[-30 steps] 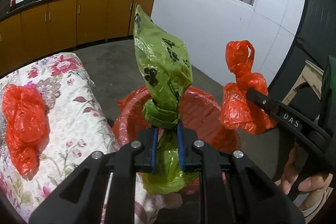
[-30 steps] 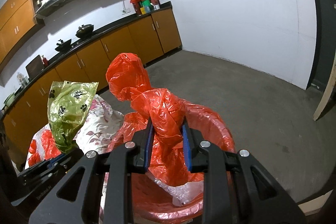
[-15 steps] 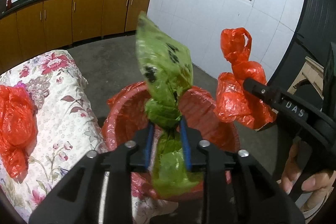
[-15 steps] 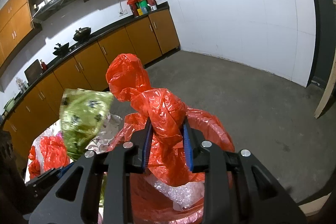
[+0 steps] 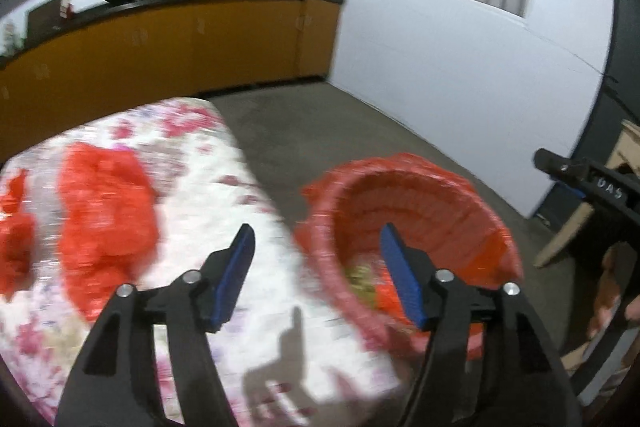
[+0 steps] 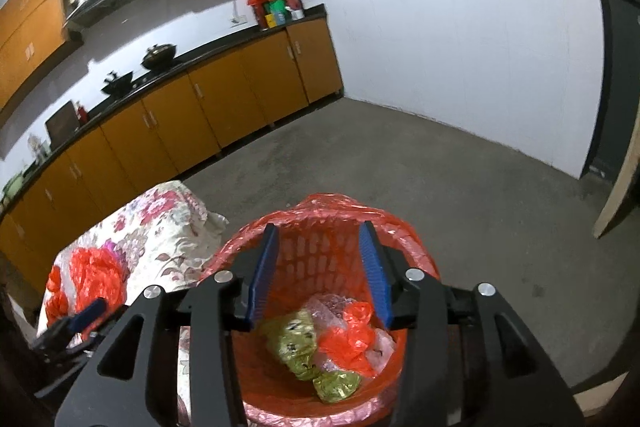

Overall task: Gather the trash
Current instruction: 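Open both tools to drop the bags into the basket, then grasp a red bag with the left tool while the right tool grasps another red bag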

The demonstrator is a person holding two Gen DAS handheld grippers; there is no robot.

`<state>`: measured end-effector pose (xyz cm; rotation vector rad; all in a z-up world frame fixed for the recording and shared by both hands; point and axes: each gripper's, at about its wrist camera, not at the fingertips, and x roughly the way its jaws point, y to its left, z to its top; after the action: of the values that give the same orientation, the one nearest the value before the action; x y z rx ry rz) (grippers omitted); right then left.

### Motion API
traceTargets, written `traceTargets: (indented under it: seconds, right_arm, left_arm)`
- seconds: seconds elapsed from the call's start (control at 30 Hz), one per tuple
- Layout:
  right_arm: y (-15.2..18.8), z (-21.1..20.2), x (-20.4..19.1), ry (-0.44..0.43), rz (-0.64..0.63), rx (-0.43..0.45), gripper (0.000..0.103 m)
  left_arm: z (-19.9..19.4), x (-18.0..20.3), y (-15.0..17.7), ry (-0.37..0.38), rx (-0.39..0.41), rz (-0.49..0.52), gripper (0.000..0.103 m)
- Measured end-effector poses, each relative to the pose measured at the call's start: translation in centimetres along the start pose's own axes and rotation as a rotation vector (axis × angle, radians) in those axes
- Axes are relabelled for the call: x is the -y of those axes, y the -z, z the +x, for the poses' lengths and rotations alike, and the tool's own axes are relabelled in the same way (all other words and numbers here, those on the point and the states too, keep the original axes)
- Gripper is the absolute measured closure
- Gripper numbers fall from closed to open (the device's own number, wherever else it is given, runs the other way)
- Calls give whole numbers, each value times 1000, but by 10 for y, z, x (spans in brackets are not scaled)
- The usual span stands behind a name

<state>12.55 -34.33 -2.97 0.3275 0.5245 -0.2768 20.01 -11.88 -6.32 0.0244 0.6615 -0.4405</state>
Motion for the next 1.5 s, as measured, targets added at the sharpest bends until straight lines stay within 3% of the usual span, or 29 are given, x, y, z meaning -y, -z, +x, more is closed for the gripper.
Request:
traceTargets:
  seconds: [0.2, 0.43, 0.6, 0.77, 1.07, 1.1, 1.13, 1.5]
  right_arm:
    - [13, 14, -63, -125, -118, -52, 60]
    - [36, 37, -168, -326, -249, -142, 60]
    - [54, 62, -236, -424, -329, -214, 60]
    - [72, 83, -283, -447, -378, -259, 60]
    - [93, 133, -304, -379, -375, -371, 62]
    - [97, 137, -305, -374, -401, -392, 86]
    - [100, 138, -305, -371, -411, -401, 99]
    - [69, 86, -246, -413, -332, -279, 101]
  left_arm:
    - [-37, -66, 19, -194, 48, -61, 31]
    - [-78, -153, 39, -390, 64, -204, 28]
    - [-103, -199, 53, -476, 83, -282, 28]
    - [-119, -227, 63, -514, 92, -324, 28]
    - [-120, -248, 64, -514, 96, -361, 28]
    - [-118, -250, 63, -510, 92, -365, 28]
    - [-116, -253, 62, -505, 88, -369, 28]
    - [-71, -269, 37, -457, 40, -349, 28]
